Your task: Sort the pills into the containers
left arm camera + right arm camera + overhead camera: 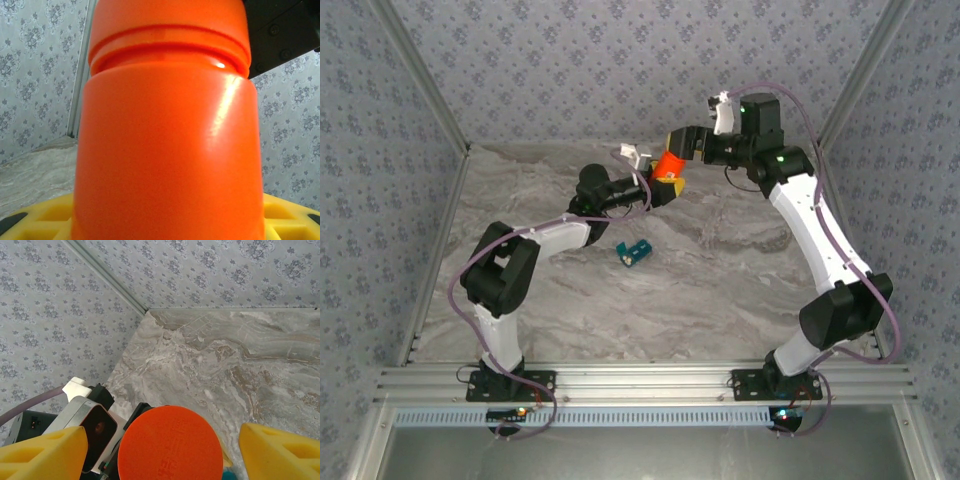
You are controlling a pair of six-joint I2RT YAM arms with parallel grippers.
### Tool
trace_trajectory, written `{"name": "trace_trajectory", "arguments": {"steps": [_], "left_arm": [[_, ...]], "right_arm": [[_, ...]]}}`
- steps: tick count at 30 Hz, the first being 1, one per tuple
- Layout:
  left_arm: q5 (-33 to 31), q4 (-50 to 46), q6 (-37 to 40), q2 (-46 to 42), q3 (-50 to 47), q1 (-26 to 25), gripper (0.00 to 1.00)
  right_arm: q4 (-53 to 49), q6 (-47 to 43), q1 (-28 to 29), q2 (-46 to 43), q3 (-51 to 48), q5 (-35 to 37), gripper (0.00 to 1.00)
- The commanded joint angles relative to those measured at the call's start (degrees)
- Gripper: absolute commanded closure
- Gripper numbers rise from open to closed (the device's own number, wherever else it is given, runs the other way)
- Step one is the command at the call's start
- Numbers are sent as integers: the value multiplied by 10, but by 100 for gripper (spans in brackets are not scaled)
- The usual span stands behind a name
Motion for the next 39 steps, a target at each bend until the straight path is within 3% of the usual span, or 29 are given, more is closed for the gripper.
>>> {"name": "trace_trajectory", "arguments": {"steps": [1, 15, 24, 31, 39], "left_arm": [[11, 13, 4, -13, 21, -4, 100], [13, 13, 6, -17, 21, -4, 100], [13, 11, 8, -19, 20, -5, 100], [14, 6, 11, -20, 22, -6, 100], [-26, -36, 79, -39, 19, -20, 100]], "right_arm": [[-6, -12, 4, 6, 16, -9, 21], [-16, -13, 5, 13, 7, -8, 22], [-15, -11, 6, 20, 9, -16, 36], [-16, -11, 9, 22, 8, -18, 54], [-5, 17, 29, 16, -18, 39, 59]]}}
